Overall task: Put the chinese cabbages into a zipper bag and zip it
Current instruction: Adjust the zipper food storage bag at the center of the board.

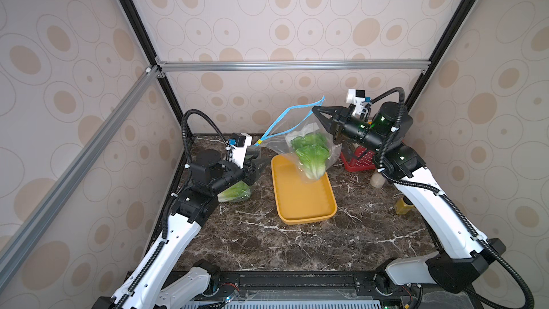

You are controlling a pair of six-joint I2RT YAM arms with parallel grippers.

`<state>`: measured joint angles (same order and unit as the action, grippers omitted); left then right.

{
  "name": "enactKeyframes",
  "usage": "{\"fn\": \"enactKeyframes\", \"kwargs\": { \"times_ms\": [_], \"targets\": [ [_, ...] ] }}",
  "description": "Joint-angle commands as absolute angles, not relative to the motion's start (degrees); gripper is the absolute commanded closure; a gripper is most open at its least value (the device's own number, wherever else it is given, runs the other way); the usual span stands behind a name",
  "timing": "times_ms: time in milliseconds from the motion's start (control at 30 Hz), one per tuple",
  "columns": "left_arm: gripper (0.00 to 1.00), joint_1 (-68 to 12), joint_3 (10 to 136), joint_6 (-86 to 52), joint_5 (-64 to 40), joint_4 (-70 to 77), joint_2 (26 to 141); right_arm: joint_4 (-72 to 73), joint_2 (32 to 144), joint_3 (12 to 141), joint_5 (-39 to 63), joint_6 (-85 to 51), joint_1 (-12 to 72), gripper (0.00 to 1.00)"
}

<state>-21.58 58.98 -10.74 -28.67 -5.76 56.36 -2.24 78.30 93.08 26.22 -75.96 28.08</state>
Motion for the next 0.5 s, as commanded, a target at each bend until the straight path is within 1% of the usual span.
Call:
{"fn": "enactKeyframes", "kwargs": {
  "times_ms": [0, 100, 233, 333, 467],
  "targets": [
    [0.52, -21.3, 57.9, -13.4, -31.7, 8.1, 56.2, 1.7, 76.4, 92.2, 27.9, -79.3, 27.5, 1.0],
    [0.55, -21.3, 55.9, -16.7, -34.6, 16.8, 58.3, 4.3, 76.7, 91.5, 28.5, -81.5, 27.6, 1.0],
    [0.6, -21.3, 55.3, -17.9, -34.3, 20.2, 60.3, 4.5, 77.0, 92.2, 28.4, -81.5, 27.5, 1.0],
    [0.67, -21.3, 54.9, -17.7, -34.7, 21.0, 60.0, 5.8, 77.1, 91.9, 28.9, -82.5, 27.4, 1.0],
    [0.67, -21.3, 53.7, -17.5, -34.7, 21.8, 58.4, 6.0, 76.7, 91.2, 28.6, -82.8, 26.5, 1.0]
  ]
}}
